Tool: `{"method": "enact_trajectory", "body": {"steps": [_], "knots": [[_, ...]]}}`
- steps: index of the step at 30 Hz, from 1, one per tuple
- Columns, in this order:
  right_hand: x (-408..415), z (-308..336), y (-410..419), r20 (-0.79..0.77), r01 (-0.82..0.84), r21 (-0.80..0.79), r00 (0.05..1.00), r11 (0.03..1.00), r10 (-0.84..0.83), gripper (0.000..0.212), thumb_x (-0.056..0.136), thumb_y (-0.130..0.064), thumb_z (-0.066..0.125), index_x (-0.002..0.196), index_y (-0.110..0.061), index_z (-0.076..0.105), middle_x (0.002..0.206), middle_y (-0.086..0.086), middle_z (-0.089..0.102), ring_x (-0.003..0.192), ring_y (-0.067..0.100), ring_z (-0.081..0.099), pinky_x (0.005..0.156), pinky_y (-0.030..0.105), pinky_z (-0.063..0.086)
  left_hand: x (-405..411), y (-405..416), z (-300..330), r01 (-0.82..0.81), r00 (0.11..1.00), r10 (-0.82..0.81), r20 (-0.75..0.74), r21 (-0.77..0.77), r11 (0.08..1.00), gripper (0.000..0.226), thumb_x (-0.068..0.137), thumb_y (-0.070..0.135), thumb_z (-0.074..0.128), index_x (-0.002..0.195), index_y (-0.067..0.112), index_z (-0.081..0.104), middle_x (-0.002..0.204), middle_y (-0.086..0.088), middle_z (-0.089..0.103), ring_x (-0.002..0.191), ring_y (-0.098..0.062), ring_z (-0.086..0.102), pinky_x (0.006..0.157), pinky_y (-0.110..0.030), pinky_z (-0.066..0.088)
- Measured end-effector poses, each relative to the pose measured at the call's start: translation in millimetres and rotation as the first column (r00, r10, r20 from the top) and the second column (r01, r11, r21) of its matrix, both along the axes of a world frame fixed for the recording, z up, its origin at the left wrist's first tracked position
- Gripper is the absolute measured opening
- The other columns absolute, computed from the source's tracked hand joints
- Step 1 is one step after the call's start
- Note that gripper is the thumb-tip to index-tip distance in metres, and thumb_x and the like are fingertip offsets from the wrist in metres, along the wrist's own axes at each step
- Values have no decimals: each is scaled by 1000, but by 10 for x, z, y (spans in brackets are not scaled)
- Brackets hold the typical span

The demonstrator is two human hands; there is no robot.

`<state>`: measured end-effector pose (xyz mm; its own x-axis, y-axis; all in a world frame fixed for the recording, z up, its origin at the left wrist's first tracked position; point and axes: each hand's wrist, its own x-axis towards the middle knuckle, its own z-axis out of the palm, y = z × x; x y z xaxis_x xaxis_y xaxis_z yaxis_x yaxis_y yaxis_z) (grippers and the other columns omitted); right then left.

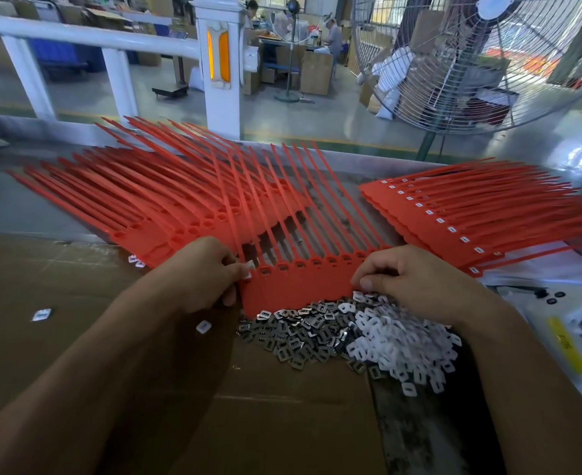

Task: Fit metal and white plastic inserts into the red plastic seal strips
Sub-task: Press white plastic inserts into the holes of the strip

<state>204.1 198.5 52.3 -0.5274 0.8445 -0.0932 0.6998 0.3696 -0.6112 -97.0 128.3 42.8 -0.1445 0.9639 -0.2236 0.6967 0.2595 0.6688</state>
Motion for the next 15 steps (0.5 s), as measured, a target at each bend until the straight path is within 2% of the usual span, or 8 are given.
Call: {"method": "enact_trajectory", "body": {"steps": [5, 10, 15], "knots": [[-5, 8, -11, -5, -10, -25, 1000, 1000, 10, 10, 89, -33, 80, 92, -41, 76, 90, -15, 75, 86, 1, 70, 87, 38, 56, 28, -6, 11, -24, 998, 24, 52, 1, 1000, 31, 105, 30, 53, 89, 8, 69, 58, -4, 69, 38, -12, 48, 44, -25, 40], [-35, 9, -27, 8, -4, -20, 1000, 1000, 4, 11, 87, -34, 83, 90, -40, 75, 87, -14, 76, 83, 2, 71, 87, 40, 58, 26, -6, -12, -41, 997, 40, 62, 5, 999, 30, 102, 35, 57, 90, 11, 68, 58, -3, 69, 38, -11, 48, 44, -26, 40], [-44, 31, -50, -7, -4, -22, 1000, 1000, 4, 9, 87, -32, 82, 87, -38, 75, 86, -13, 76, 81, 3, 71, 84, 38, 57, 66, -1, -57, -87, 996, 87, 8, 55, 995, 43, 98, 52, 57, 83, 13, 69, 57, 0, 70, 36, -8, 53, 46, -25, 42]]}}
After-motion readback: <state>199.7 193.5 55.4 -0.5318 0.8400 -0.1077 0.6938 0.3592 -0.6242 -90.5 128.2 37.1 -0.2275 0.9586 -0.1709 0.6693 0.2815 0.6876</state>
